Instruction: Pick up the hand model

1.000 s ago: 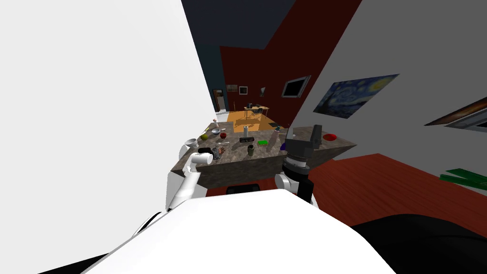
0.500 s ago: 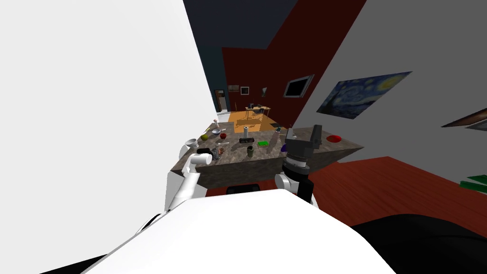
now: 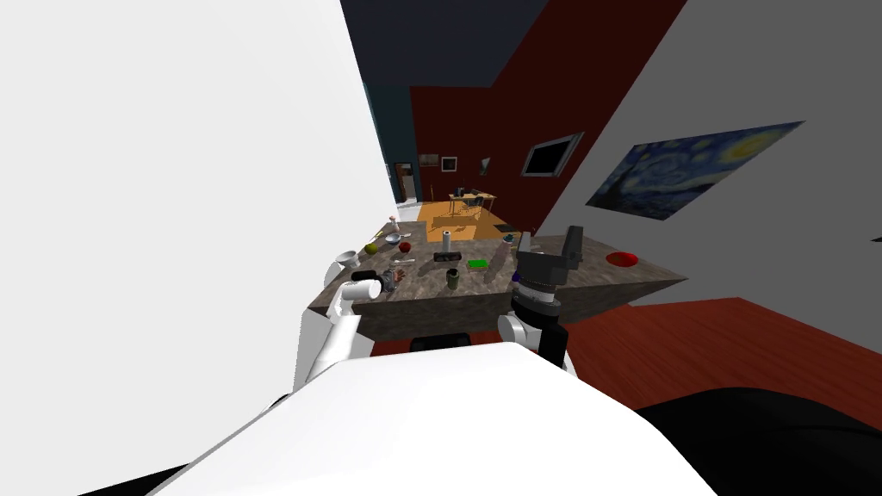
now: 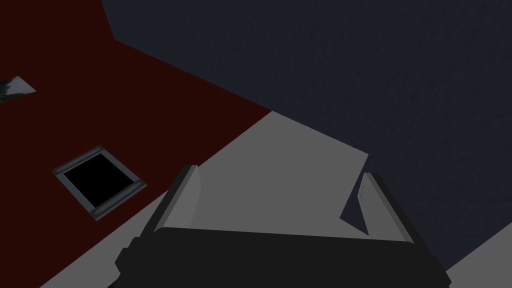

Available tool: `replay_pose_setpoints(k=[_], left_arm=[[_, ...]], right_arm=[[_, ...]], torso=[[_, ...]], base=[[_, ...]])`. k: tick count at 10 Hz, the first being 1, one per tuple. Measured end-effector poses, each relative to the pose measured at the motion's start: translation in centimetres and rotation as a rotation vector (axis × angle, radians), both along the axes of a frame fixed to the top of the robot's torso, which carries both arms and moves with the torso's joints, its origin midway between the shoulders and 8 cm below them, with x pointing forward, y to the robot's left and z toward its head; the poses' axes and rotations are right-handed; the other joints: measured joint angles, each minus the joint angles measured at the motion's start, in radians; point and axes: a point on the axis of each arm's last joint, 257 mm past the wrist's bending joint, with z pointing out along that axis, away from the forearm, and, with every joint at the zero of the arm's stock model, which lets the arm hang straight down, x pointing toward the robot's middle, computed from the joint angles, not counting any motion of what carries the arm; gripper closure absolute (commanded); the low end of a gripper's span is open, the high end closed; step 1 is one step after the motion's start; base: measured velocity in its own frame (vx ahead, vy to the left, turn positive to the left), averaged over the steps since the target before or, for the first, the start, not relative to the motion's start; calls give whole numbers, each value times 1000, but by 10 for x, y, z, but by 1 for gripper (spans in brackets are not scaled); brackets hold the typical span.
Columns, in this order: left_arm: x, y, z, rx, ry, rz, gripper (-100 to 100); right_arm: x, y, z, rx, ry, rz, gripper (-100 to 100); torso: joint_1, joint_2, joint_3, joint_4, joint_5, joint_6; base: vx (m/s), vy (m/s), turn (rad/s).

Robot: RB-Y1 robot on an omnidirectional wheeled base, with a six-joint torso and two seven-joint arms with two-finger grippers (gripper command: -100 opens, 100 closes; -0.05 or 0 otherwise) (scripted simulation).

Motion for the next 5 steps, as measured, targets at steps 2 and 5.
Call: replay_pose_setpoints(k=[2,5], left_arm=[[-2,3,-4,0,-2,-18,-100],[-2,3,-5,2,-1,-21,100]], right_arm=[[0,0,0,0,0,0,0],[0,0,0,0,0,0,0]], torso=[[0,0,0,0,0,0],[3,3,2,1,0,0]], base=[[33,-44,58],[1,-2,-1]])
